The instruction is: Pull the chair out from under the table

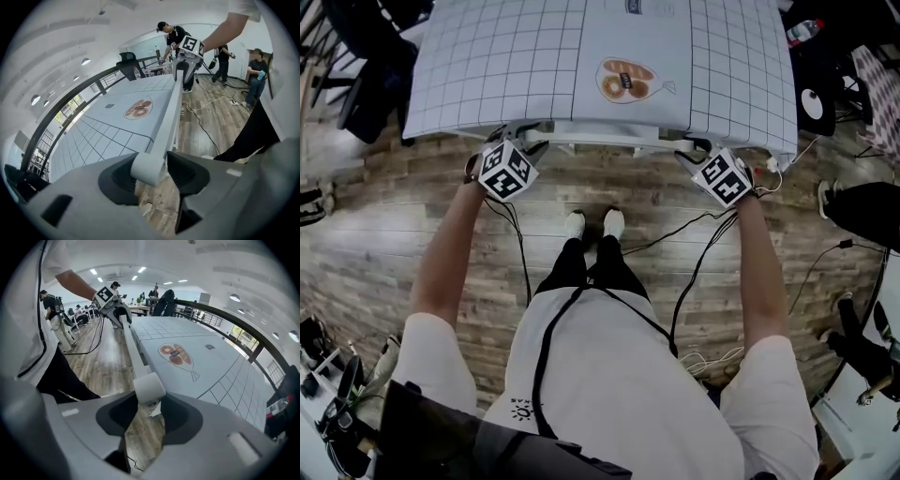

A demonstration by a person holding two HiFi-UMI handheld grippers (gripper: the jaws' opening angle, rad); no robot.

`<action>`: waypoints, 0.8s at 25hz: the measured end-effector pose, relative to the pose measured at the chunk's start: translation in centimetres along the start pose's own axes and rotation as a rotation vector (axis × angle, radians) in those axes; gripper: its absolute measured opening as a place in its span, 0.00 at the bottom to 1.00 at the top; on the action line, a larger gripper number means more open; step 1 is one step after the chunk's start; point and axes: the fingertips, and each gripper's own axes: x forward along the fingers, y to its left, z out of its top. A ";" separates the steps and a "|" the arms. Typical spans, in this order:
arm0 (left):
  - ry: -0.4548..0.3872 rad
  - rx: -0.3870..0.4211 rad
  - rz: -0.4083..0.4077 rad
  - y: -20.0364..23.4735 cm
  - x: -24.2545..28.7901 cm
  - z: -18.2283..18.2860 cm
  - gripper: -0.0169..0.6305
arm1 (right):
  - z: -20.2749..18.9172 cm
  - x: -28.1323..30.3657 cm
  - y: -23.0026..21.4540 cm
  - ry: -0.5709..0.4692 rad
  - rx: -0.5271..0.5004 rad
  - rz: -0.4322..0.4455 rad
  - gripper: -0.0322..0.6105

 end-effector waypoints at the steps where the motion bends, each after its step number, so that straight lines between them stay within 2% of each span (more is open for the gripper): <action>1: 0.012 0.019 -0.012 -0.1 0.0 -0.1 0.31 | 0.1 0.0 0.0 0.009 -0.027 0.005 0.29; 4: 0.066 0.091 -0.070 -0.3 -0.2 -0.7 0.27 | 0.2 0.2 0.2 0.051 -0.100 0.034 0.28; 7: 0.107 0.147 -0.118 -0.7 0.1 -0.8 0.26 | 0.2 0.2 0.2 0.071 -0.131 0.057 0.28; 15: 0.182 0.218 -0.209 -1.2 0.7 -1.0 0.23 | 0.1 0.5 0.3 0.118 -0.214 0.082 0.27; 18: 0.218 0.228 -0.222 -1.2 0.6 -1.6 0.28 | 0.1 0.5 0.3 0.116 -0.211 0.080 0.27; 20: 0.230 0.224 -0.222 -1.0 0.5 -2.1 0.26 | 0.1 0.4 0.3 0.125 -0.231 0.075 0.27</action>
